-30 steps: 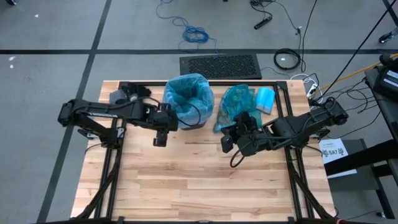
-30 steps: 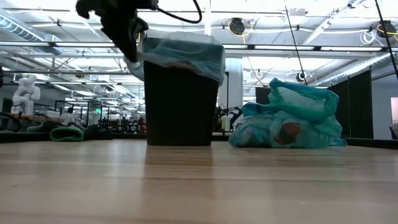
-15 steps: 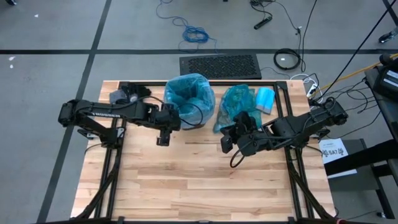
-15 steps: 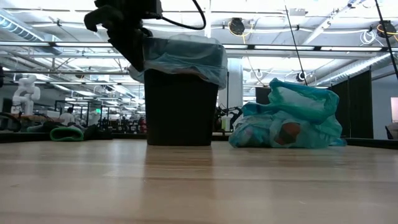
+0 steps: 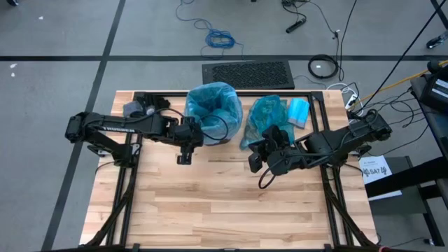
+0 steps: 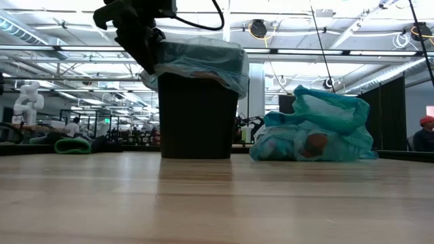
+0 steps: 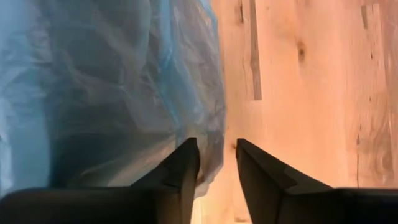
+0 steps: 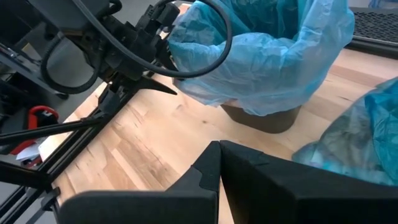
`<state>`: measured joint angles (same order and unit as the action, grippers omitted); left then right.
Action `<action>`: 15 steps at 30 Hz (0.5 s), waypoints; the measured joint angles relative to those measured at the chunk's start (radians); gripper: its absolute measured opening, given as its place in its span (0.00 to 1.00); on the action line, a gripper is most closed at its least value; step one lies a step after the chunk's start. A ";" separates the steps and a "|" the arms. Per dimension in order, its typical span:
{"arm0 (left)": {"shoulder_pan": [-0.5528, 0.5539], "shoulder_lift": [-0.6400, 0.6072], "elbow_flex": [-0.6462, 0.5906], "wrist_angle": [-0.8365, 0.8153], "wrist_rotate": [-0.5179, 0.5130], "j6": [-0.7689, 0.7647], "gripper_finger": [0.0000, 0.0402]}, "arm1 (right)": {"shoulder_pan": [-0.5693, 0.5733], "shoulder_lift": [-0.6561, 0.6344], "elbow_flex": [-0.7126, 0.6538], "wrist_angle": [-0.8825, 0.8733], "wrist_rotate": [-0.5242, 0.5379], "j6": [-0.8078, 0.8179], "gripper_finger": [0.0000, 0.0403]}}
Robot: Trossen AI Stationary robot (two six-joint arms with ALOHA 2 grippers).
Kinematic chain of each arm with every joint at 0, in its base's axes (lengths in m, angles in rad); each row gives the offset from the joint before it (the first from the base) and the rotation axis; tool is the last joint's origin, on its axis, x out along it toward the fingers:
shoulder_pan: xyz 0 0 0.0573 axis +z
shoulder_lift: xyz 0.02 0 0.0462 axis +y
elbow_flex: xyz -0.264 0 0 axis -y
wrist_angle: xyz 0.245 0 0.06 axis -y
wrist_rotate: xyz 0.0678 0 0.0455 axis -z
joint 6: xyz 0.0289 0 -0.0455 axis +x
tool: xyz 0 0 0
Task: Place trash/remove bag and relplace
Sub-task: Insert the light blue trash bag into the bin
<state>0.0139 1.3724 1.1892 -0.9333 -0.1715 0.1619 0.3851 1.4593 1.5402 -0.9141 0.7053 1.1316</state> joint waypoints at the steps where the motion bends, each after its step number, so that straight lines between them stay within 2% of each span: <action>1: 0.000 0.000 0.000 -0.001 0.000 0.000 0.29 | 0.000 0.000 0.000 -0.002 0.000 0.000 0.00; 4: 0.000 0.000 0.002 -0.013 -0.002 0.000 0.33 | 0.000 0.000 0.000 -0.003 0.000 0.002 0.00; 10: -0.015 0.000 0.067 -0.235 -0.009 -0.026 0.34 | 0.001 0.000 0.000 -0.002 -0.005 0.005 0.00; 15: -0.014 0.000 0.142 -0.306 -0.011 -0.053 0.34 | 0.001 0.000 0.000 -0.002 -0.005 0.006 0.00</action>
<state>-0.0002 1.3724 1.3317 -1.2388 -0.1822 0.1093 0.3859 1.4593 1.5402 -0.9158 0.7006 1.1377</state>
